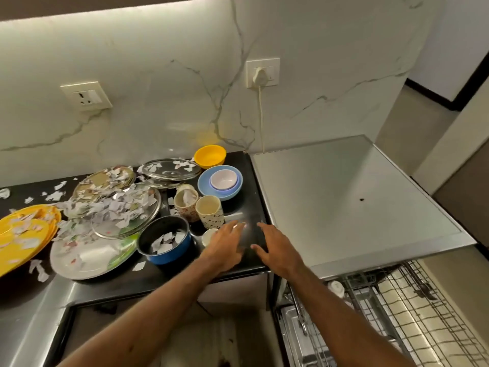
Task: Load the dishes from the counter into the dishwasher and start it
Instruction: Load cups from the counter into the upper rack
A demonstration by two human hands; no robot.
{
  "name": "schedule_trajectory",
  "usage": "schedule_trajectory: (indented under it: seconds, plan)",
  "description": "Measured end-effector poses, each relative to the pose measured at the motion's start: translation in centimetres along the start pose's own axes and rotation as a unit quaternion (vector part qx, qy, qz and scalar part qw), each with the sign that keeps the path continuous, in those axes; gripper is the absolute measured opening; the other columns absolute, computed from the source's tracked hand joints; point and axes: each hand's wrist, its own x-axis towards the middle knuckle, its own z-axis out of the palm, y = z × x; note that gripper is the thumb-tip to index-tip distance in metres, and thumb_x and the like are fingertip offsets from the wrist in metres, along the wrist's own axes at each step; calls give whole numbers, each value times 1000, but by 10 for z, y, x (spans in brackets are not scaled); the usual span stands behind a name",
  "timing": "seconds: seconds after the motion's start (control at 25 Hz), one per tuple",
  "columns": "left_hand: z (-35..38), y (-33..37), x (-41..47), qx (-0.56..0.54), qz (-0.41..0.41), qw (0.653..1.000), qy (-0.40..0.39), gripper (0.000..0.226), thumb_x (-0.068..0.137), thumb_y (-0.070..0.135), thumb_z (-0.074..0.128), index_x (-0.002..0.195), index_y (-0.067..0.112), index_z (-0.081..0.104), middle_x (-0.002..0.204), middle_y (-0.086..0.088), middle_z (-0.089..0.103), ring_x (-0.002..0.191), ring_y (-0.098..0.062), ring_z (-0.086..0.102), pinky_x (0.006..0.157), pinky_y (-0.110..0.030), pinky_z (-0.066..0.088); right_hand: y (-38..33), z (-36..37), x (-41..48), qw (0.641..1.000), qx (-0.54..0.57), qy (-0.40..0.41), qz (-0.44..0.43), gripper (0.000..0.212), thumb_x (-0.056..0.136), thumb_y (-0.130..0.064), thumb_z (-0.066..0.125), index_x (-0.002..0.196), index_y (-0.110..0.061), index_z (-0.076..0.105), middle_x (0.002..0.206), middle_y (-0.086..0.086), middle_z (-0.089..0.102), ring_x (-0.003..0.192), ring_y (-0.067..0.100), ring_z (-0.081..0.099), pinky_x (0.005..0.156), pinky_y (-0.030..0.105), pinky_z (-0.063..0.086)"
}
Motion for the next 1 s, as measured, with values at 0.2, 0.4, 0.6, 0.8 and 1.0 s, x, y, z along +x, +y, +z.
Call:
schedule_trajectory:
  seconds: [0.2, 0.4, 0.6, 0.8, 1.0]
  plan:
    - [-20, -69, -25, -35, -78, 996, -1, 87, 92, 34, 73, 162, 18, 23, 168, -6, 25, 153, -26, 24, 123, -42, 27, -44, 31, 21, 999, 12, -47, 13, 76, 96, -53, 67, 159, -30, 30, 164, -1, 37, 147, 22, 43, 117, 43, 42]
    - [-11, -87, -21, -51, -97, 993, -38, 90, 90, 37, 75, 162, 17, 23, 161, -9, 37, 146, -27, 37, 119, -43, 35, -57, 49, 31, 995, 22, -94, 26, 79, 93, -48, 74, 157, -28, 33, 160, -1, 42, 143, 19, 46, 116, 39, 42]
    - [-5, -91, -12, -54, -87, 994, -41, 88, 83, 46, 80, 155, 19, 37, 145, -6, 46, 132, -25, 49, 110, -39, 45, -57, 57, 30, 994, 49, -96, 31, 77, 92, -44, 76, 157, -27, 37, 158, -2, 46, 141, 14, 47, 115, 33, 40]
    - [-6, -88, 2, -104, -24, 994, -34, 83, 70, 57, 80, 141, 26, 49, 139, 1, 52, 125, -17, 47, 100, -31, 45, -51, 54, 17, 990, 128, -47, 33, 66, 93, -45, 76, 150, -32, 45, 149, -9, 53, 132, 4, 51, 113, 29, 43]
    - [-13, -43, 29, -280, -1, 958, -57, 68, 71, 47, 90, 129, 26, 61, 121, 11, 68, 110, -9, 65, 94, -30, 56, -12, 30, -6, 949, 290, 10, 120, 69, 90, -53, 76, 150, -38, 45, 146, -12, 56, 130, 10, 57, 108, 32, 52]
